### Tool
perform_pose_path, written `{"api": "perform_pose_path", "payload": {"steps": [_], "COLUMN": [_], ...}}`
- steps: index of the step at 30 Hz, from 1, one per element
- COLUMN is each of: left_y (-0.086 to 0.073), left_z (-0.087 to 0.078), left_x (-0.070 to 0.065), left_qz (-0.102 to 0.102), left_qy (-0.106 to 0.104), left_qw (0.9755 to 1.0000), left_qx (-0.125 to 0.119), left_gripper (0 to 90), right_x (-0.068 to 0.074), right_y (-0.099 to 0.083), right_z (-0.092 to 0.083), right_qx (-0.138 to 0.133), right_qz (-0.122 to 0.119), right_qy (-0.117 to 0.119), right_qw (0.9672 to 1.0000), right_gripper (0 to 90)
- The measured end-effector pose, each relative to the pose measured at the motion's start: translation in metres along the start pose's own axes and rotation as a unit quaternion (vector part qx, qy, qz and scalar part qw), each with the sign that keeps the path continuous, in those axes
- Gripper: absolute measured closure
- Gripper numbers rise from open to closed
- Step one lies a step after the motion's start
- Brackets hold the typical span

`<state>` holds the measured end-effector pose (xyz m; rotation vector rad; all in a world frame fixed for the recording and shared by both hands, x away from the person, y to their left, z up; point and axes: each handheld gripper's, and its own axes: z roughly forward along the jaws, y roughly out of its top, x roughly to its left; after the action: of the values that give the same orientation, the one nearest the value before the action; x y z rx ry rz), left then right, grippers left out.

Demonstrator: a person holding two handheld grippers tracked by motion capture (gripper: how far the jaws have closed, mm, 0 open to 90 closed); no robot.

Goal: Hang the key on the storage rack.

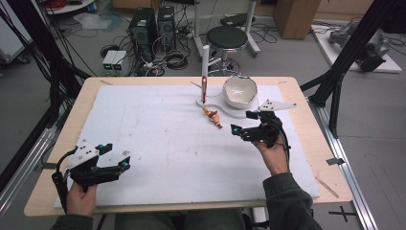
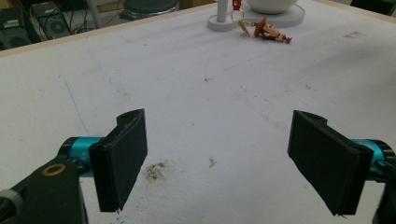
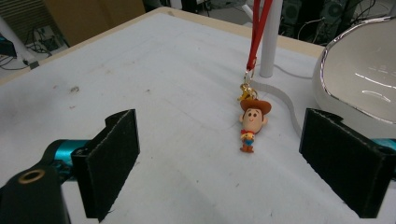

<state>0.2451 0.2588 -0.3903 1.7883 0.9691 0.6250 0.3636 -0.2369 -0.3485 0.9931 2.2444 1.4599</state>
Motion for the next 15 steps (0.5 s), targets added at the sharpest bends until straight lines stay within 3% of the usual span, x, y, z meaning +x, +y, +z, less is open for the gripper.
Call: {"api": "perform_pose_path", "payload": {"steps": [15], "left_y": [0.0], "left_z": [0.001], "left_x": [-0.001], "left_qz": [0.0], "left_qy": [-0.001], "left_qw": [1.0], "left_qx": [0.001], "left_gripper": [20.4], "right_x": [-0.001], "right_y": [-0.019], "right_z": [-0.015], "right_qx": [0.01], "right_qz": [0.004], "right_qy": [-0.01], "right_qw": [0.9999], "right_gripper": [11.2]}}
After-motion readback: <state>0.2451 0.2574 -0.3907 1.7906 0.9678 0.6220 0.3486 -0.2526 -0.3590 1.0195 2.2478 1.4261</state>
